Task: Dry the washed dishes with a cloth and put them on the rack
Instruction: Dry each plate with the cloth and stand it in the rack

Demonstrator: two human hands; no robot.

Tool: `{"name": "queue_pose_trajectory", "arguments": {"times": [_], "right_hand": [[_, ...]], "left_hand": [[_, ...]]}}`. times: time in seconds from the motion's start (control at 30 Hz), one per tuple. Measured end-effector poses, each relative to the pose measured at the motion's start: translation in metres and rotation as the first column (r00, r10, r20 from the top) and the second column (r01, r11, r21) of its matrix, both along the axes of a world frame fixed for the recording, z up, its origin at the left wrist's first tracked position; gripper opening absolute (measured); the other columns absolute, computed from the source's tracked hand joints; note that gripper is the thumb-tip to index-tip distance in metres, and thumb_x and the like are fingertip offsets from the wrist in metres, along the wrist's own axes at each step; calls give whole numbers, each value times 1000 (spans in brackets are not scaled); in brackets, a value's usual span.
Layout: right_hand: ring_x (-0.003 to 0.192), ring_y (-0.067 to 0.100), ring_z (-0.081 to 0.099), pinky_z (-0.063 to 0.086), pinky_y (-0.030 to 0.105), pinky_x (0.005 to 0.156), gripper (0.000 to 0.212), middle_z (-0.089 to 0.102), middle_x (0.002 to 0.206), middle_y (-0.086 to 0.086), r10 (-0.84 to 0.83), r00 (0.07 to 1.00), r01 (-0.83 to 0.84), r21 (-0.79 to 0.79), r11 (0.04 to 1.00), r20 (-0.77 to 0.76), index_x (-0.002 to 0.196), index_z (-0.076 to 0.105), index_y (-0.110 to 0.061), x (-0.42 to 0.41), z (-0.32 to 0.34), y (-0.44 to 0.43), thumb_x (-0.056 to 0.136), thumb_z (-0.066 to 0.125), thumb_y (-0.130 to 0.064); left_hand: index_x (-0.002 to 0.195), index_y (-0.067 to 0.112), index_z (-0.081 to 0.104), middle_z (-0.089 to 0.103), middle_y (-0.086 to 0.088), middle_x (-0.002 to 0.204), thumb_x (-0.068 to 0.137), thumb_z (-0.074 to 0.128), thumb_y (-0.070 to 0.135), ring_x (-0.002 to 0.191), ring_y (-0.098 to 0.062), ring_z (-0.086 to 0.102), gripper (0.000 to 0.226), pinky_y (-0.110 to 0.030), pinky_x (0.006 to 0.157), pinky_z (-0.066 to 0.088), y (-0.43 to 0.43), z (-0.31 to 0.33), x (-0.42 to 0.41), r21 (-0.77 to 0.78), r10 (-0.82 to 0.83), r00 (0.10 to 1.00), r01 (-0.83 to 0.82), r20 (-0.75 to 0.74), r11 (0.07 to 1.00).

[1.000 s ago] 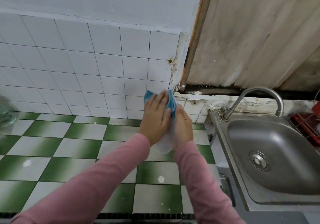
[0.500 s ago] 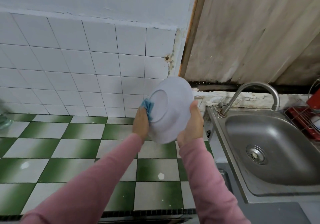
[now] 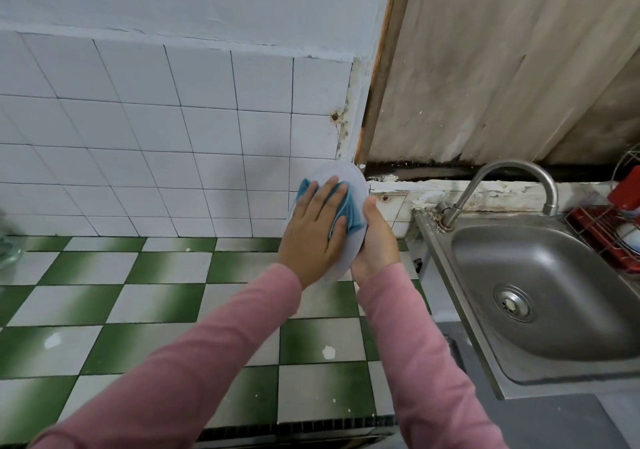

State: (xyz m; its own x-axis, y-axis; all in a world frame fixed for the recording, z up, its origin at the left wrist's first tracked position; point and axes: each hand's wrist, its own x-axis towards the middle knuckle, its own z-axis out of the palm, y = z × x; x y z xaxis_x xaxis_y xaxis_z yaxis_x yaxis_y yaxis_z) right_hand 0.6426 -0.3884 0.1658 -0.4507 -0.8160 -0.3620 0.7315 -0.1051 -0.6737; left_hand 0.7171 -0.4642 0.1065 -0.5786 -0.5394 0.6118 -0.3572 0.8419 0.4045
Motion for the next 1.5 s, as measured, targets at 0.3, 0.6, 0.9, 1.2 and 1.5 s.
{"name": "queue_pose_trajectory", "arguments": {"times": [0.3, 0.6, 0.9, 1.2, 1.5], "right_hand": [[104, 29, 68, 51, 48, 99, 33, 74, 107, 7, -55, 961, 88, 112, 990, -271, 107, 70, -13, -1, -6, 6, 101, 52, -40], [114, 29, 63, 53, 46, 93, 45, 67, 127, 9, -294, 956, 292, -137, 947, 9, 133, 58, -17, -3, 22, 13, 102, 44, -47], [107, 27, 68, 61, 41, 80, 52, 68, 125, 10, -395, 919, 392, -168, 904, 20, 141, 50, -20, -32, 38, 33, 101, 43, -52], [98, 24, 67, 60, 40, 81, 37, 65, 111, 11, -561, 827, 549, -165, 819, -31, 129, 54, -6, -100, 83, 116, 103, 50, -32], [125, 21, 51, 45, 40, 101, 52, 50, 138, -5, -441, 605, 638, 73, 766, -663, 146, 42, -24, -213, 70, 268, 98, 56, -40]], "left_hand": [[129, 13, 56, 58, -9, 130, 106, 28, 31, 119, -26, 53, 40, -30, 96, 38, -43, 1, 7, 767, 166, 984, -59, -63, 639], [154, 32, 23, 30, 8, 157, 90, 32, 66, 145, -9, 27, 73, -43, 121, 25, 15, -34, 15, 765, 139, 889, 284, -435, 578], [157, 21, 4, 8, 2, 165, 94, 44, 51, 152, -18, 0, 80, -46, 123, 10, 28, -4, -9, 185, -260, 947, 295, -191, 938], [150, 11, 32, 39, -7, 154, 92, 61, 7, 143, -23, 36, 64, -49, 115, 35, 83, 35, -95, 31, -432, 843, 465, -321, 885], [102, 18, 69, 69, 8, 80, 93, 65, 37, 67, 5, 64, 21, -18, 63, 53, 216, 72, -209, 770, -36, 863, 468, -504, 434]]}}
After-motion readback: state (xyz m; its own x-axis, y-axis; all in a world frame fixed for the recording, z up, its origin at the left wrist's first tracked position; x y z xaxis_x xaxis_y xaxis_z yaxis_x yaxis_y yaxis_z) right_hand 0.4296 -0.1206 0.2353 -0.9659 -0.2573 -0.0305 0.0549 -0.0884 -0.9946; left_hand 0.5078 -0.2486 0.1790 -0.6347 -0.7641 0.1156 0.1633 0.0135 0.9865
